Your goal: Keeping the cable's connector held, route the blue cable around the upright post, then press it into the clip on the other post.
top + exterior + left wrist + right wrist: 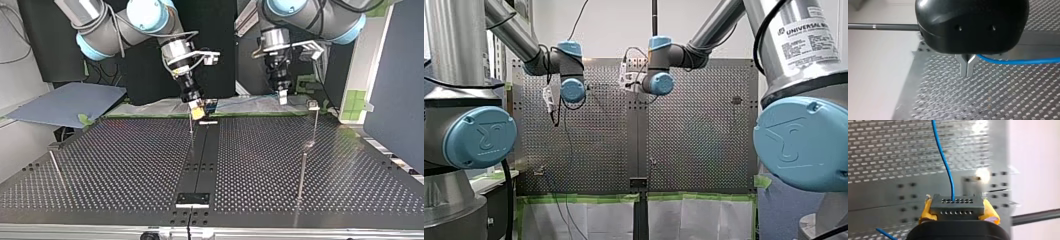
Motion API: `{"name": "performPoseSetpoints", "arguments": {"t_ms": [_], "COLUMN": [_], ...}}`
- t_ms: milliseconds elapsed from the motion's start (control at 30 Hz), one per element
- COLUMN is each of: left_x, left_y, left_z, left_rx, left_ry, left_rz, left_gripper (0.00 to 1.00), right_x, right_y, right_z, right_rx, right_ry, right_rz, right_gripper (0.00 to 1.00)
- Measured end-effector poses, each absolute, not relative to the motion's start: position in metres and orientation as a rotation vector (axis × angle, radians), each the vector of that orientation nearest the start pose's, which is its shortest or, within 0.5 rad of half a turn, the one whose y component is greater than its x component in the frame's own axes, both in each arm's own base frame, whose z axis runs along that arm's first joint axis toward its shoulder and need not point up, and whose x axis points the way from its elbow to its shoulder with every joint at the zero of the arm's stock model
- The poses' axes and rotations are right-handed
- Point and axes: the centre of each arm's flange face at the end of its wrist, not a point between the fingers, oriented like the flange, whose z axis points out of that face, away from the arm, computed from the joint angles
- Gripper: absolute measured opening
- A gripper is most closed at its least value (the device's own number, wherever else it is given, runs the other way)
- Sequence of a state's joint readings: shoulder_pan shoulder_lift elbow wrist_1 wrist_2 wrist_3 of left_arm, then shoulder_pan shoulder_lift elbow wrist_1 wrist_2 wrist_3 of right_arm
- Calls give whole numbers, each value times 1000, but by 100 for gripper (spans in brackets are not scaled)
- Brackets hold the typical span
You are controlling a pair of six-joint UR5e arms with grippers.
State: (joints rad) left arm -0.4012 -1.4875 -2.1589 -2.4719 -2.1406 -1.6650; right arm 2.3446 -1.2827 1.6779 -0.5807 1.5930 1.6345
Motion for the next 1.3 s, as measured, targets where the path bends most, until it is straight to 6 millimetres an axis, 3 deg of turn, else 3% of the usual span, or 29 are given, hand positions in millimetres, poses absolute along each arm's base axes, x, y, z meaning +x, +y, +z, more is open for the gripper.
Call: {"name": "performPoseSetpoints", "arguments": {"t_ms": [200, 467, 600, 1100, 1300], "left_x": [351, 362, 366, 391, 403], "left_y": [-223, -217, -213, -199, -185], "left_z": [335, 365, 382, 447, 460], "left_rx": [-301, -321, -324, -356, -368], "left_ry": [1401, 1398, 1386, 1316, 1293], "left_rz": [12, 31, 33, 41, 68], "left_gripper": [0, 0, 0, 0, 0], "right_x": [510, 523, 531, 551, 558], "right_y": [-342, -354, -357, -367, -372], "right_z": [353, 330, 331, 392, 421], "right_rx": [1515, 1575, 1589, 1569, 1527], "right_ry": [-730, -726, -711, -693, -665], "right_rz": [1932, 1943, 1956, 2046, 2115], "right_gripper": [0, 0, 0, 0, 0]}}
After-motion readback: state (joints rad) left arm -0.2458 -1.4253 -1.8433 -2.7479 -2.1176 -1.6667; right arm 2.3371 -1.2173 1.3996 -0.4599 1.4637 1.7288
